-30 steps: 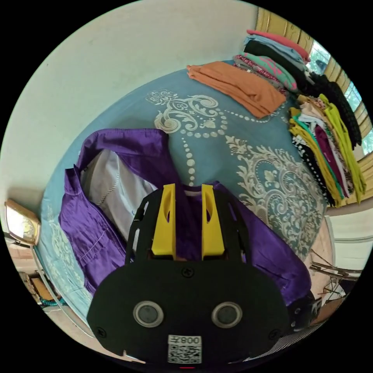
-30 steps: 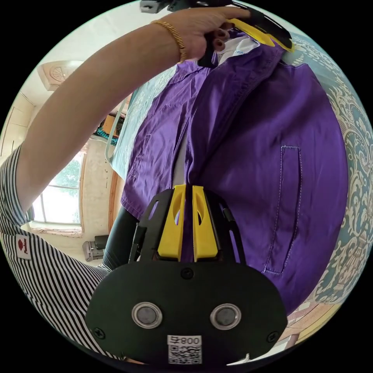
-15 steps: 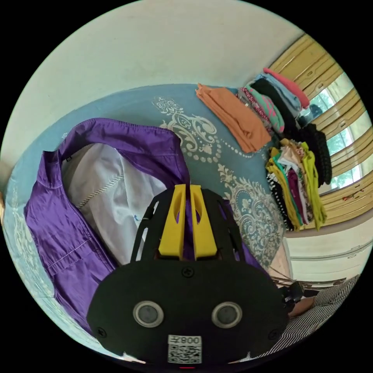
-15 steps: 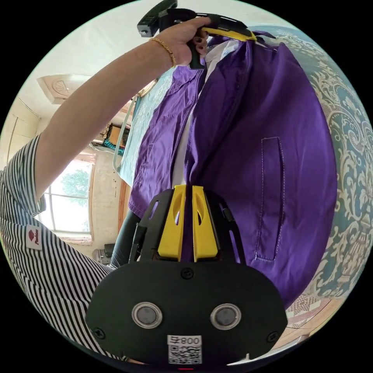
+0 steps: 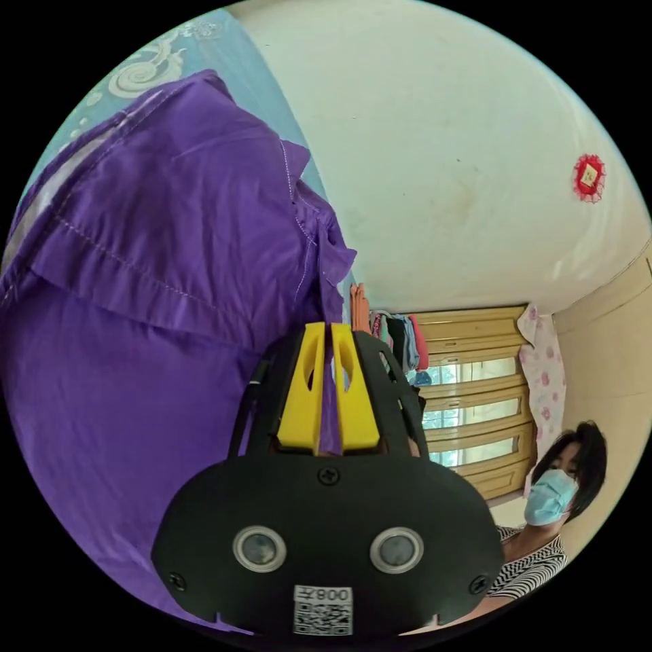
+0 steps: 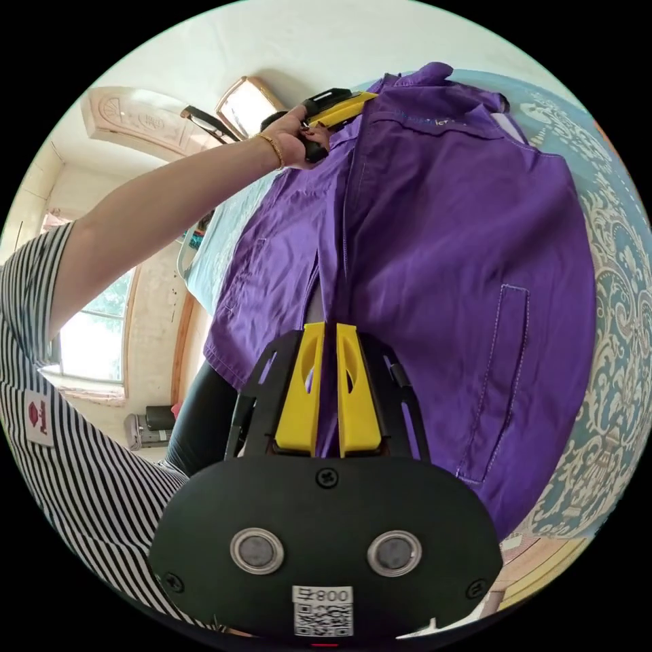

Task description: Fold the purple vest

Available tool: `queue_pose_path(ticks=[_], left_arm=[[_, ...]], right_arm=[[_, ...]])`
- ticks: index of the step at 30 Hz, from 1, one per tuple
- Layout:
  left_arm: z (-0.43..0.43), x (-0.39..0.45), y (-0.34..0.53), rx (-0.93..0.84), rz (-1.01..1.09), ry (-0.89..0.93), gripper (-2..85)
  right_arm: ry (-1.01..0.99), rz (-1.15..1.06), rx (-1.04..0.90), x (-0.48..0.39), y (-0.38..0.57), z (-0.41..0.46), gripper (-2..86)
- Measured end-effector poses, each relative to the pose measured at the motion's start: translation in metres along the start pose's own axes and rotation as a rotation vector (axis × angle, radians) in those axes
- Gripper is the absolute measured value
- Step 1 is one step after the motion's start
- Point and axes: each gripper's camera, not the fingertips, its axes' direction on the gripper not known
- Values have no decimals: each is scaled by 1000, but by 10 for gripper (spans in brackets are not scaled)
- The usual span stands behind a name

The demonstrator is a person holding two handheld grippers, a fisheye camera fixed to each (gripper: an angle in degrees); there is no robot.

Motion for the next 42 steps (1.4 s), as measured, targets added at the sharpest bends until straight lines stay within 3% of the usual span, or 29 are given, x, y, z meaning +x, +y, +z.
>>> queue_pose_path(ticks=[9,17,21,27,31,35,40,42], left_arm=[[-33,11,36,-212,190,-232,83],[-81,12,113,-199,219,-289,91],[-97,12,152,-228,239,-411,93],[-105,12,137,-184,278,-504,85],[-95,11,124,-240,288,-622,31],[-97,17,123,-271,289,-471,15],[-107,25,116,-235,249,41,8],[-113,18,116,-232,225,77,8]], right_arm=[[-79,29,24,6,-12,-8,30],[-37,73,67,20,-7,-42,60],[-85,68,42,22,-17,-34,74],[-54,48,-21,9,-36,-11,75],[6,35,-51,8,-49,-4,45],[10,31,-58,14,-57,-10,17],[112,17,76,8,-54,-85,7],[219,-11,124,-3,-51,-111,7]])
